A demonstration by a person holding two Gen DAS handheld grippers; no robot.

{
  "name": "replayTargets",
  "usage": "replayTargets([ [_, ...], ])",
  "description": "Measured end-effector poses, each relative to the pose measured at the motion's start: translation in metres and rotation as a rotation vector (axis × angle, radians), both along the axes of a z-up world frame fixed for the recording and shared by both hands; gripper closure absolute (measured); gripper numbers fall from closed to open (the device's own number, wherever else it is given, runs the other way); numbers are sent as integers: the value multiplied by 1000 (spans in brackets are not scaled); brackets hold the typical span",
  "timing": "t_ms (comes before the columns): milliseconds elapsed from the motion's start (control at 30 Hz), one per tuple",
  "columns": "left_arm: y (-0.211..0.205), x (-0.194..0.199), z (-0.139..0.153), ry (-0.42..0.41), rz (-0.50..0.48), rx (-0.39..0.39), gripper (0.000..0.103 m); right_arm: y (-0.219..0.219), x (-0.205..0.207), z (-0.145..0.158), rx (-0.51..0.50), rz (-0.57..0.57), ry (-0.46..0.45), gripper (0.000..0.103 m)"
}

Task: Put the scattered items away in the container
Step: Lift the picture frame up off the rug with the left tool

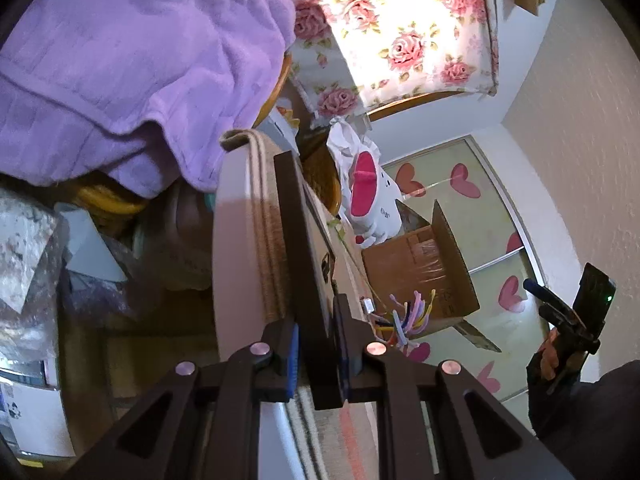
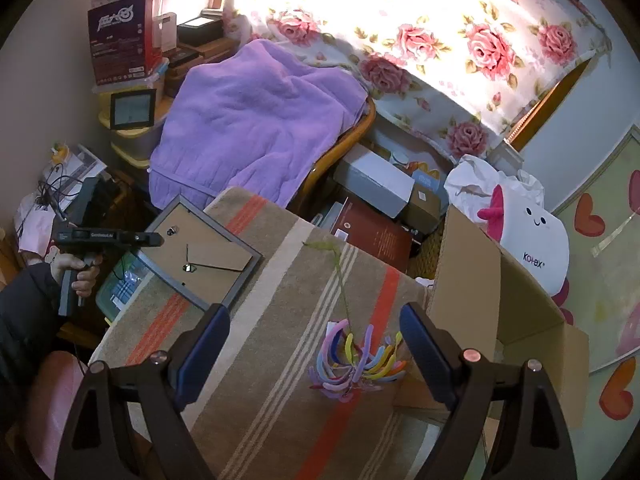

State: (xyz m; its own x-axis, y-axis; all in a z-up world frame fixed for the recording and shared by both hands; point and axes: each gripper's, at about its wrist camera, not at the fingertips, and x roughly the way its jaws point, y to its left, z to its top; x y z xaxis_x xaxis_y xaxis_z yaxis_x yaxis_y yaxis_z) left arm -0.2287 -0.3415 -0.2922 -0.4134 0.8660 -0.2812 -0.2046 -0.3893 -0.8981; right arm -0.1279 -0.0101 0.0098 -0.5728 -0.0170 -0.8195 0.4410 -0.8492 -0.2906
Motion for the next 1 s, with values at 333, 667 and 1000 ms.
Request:
replayTargets([
  [333,28,9,60,82,11,-202,90,3,8,10,-13,12,18,13],
  [667,80,12,120,131,-3,-414,93,20,25,40,-41,-1,65,13],
  [1000,135,22,159,179,4,-598,94,58,44,69,-79,-47,109,13],
])
